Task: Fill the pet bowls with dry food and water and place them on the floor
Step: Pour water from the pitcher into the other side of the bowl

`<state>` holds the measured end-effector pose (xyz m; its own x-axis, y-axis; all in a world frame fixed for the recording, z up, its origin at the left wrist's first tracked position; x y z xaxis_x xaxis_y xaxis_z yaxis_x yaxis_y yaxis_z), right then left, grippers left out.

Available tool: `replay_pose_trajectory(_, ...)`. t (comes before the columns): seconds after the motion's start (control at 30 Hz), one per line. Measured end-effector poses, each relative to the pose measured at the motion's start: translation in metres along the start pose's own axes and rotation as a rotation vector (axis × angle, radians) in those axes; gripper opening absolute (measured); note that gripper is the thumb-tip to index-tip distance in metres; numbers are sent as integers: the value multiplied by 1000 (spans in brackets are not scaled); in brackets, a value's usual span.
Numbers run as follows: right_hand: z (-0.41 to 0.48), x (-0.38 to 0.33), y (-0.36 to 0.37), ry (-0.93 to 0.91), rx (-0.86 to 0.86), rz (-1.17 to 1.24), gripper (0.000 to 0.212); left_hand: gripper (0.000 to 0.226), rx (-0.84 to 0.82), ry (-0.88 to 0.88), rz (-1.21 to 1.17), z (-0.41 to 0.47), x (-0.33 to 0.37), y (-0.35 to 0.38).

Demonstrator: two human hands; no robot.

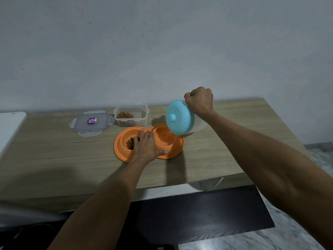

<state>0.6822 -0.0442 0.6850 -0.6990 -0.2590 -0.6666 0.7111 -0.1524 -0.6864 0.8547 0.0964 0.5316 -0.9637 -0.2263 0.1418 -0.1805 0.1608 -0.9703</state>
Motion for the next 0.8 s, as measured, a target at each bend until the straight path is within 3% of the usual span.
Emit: replay_pose_trajectory(0.8,2,1,1,-20,-5,12,43,113,0,0,-8,1,0,0)
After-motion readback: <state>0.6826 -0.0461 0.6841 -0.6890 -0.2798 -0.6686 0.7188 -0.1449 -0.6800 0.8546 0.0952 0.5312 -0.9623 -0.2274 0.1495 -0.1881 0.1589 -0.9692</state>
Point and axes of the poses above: each hand's wrist, its own z-axis towards the middle knuckle, its own y-axis out of the palm, x = y × z, the point moved 8 cm from there along z, towards the middle knuckle, and after that the axes turned 9 degrees about z, right-handed, at the moved point
